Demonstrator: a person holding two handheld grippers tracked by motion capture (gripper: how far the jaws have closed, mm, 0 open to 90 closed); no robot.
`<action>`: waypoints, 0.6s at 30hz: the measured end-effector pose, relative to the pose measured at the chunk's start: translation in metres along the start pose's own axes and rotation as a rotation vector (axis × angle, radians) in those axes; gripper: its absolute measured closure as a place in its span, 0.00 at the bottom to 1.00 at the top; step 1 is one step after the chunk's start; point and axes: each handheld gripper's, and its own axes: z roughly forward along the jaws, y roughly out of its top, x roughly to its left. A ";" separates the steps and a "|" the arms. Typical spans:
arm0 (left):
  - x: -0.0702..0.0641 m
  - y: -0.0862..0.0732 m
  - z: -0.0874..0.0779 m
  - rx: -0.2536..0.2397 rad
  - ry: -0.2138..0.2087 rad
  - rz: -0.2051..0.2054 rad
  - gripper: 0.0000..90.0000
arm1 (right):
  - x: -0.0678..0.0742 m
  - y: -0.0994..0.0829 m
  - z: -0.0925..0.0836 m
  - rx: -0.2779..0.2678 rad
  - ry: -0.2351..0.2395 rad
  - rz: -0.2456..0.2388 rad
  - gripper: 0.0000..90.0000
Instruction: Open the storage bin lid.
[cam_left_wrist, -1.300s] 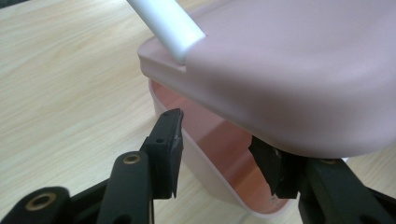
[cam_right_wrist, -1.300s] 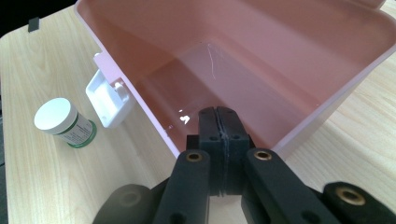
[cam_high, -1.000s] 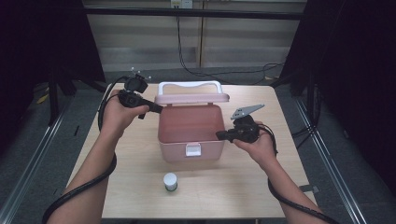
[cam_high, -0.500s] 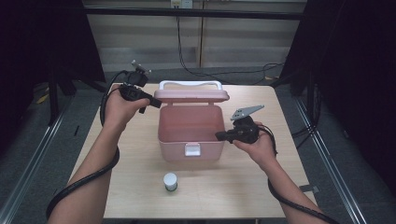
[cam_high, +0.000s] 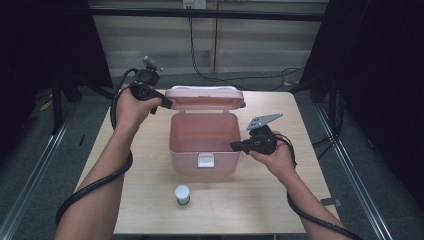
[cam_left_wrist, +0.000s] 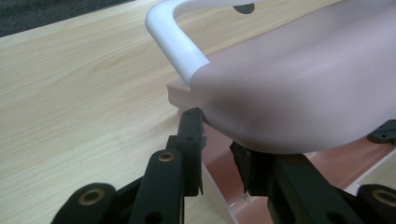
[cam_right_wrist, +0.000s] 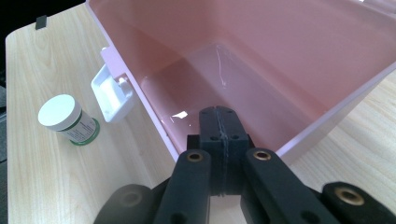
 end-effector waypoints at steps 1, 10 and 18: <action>0.000 0.001 0.000 0.004 0.004 0.006 0.82 | 0.000 0.000 0.000 0.001 0.001 0.000 1.00; -0.001 0.012 0.000 0.019 0.037 -0.009 0.84 | 0.000 -0.001 0.000 -0.006 0.000 -0.005 1.00; 0.000 0.019 0.001 0.033 0.051 -0.014 0.86 | -0.001 -0.002 0.002 -0.014 0.009 -0.005 1.00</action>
